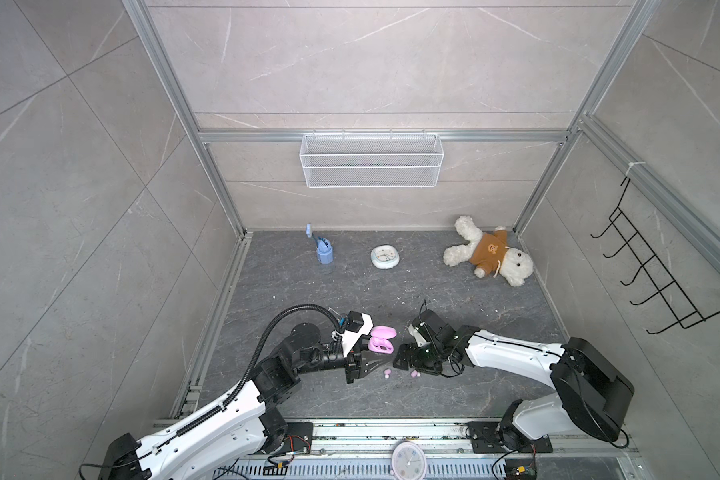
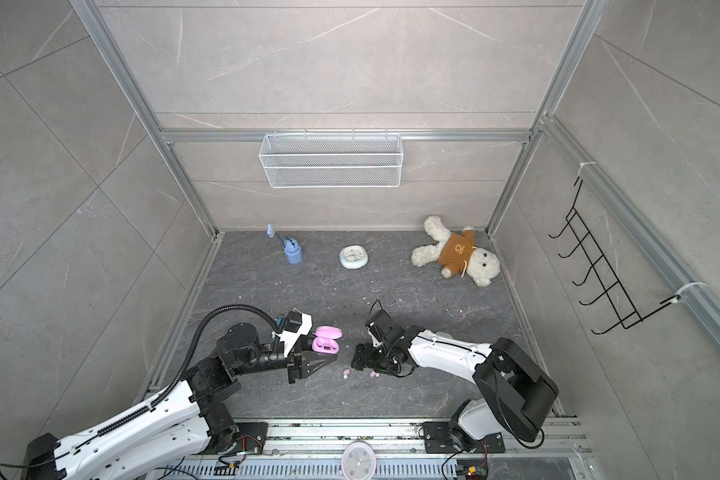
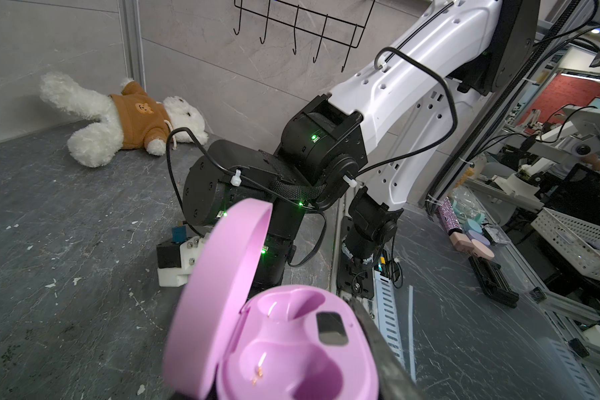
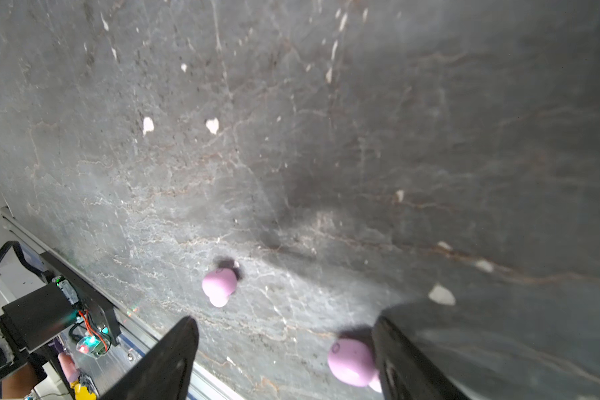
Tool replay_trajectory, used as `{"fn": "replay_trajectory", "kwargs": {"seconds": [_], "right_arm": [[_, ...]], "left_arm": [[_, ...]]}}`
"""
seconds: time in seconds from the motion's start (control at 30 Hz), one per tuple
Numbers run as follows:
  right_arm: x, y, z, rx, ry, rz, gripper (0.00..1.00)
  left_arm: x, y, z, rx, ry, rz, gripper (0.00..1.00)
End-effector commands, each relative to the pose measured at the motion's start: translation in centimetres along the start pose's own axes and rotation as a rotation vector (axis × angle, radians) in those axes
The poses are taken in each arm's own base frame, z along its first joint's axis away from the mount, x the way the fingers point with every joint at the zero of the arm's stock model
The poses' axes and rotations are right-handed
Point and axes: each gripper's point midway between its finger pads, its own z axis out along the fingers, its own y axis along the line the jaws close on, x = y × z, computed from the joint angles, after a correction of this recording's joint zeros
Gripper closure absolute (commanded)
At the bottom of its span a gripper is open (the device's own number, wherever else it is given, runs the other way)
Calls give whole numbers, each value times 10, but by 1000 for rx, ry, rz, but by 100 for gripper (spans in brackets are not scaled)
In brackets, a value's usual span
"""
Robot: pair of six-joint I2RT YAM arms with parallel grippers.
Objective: Insert the wireless bluetooth earbuds into the charging case
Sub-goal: 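Move the open right gripper down over the pink earbuds on the table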
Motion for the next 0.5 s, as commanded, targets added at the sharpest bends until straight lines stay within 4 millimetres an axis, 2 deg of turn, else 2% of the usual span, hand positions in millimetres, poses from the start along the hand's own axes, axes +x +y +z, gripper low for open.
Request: {"fn": "replay_trajectory", "kwargs": {"seconds": [0.0,0.1,0.23,0.33,0.47], "right_arm": [[11,-4,0,9,24,14,18],[5,-2,-2,9,2,-5,16],[-2,-8,-13,75,-38,-2,13],[2,-11,-17,79,-36,21,12],[5,-9,-10,50,-19,6,12]], "left_arm": [[-13,0,-1,-6,-28,37,88],[-12,-1,-1,-3,-26,36,88],[-14,-1,-1,-2,-27,37,88],[-14,-2,-1,0,-25,37,88],[-13,-1,1,4,-22,34,89]]}}
